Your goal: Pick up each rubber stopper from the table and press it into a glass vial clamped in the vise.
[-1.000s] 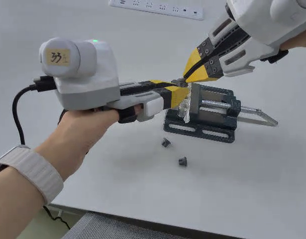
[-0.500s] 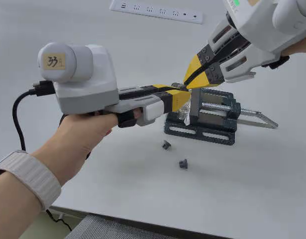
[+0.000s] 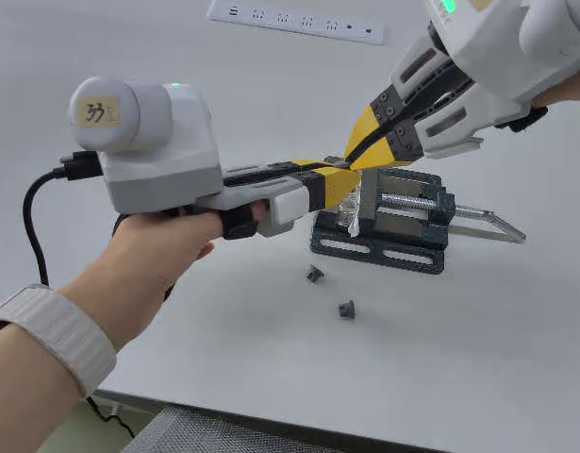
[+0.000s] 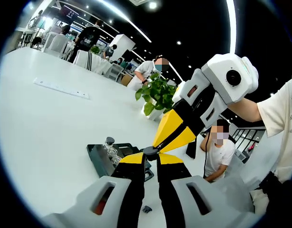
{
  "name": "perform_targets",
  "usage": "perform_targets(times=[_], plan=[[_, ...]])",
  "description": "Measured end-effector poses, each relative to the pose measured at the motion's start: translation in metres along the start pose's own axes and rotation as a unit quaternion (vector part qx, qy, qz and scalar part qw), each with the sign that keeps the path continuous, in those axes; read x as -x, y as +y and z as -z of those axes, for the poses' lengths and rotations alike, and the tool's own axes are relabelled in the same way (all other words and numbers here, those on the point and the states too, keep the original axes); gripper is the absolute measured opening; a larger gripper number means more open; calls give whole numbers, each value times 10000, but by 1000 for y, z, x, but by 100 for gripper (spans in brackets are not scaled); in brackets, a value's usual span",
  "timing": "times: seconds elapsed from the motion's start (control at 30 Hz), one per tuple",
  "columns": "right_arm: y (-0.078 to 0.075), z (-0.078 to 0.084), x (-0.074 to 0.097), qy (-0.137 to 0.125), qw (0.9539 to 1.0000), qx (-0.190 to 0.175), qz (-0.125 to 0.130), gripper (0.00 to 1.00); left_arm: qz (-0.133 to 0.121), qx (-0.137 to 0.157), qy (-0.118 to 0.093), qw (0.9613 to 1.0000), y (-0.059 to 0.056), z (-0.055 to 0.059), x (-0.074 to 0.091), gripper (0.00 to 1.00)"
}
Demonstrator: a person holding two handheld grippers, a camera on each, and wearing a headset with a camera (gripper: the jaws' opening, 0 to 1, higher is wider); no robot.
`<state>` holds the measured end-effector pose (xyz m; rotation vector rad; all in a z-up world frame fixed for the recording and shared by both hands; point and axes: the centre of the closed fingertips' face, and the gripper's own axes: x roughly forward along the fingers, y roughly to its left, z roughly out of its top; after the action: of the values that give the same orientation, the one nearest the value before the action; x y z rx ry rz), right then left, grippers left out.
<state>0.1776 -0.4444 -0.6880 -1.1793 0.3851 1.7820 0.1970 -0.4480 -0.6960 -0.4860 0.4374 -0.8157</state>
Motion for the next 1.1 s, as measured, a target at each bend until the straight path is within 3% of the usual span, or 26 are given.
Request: perform_targets(times=[0.23,0.37,0.57,0.6,0.67,0.83,1.1], plan=[[3,1,0,26,9999,-58,-82,0,-21,-332,102,9994,-2,2,0,4],[4,3,2,35,9998,-113,-139,0,1,-683,155,9975,-5,1,-1,4],[6,6,7,65,9995,-230,-228,8,83,-1533,511,9868,-12,12,-1,4],[9,6,8,42,9991,-275,-313,9,103,-1715,565,9835,-14,14,-1,4],[12,6,8,69,9988,-306,-389,12,158,-1818,624,9812,-18,17,-1,4],[24,6,5,161,9975,-260,-638,15,292,-2373,781,9679,-30,21,-5,4],[31,5,3,196,9966,-205,-771,10,395,-2645,849,9598,-38,23,-7,4]])
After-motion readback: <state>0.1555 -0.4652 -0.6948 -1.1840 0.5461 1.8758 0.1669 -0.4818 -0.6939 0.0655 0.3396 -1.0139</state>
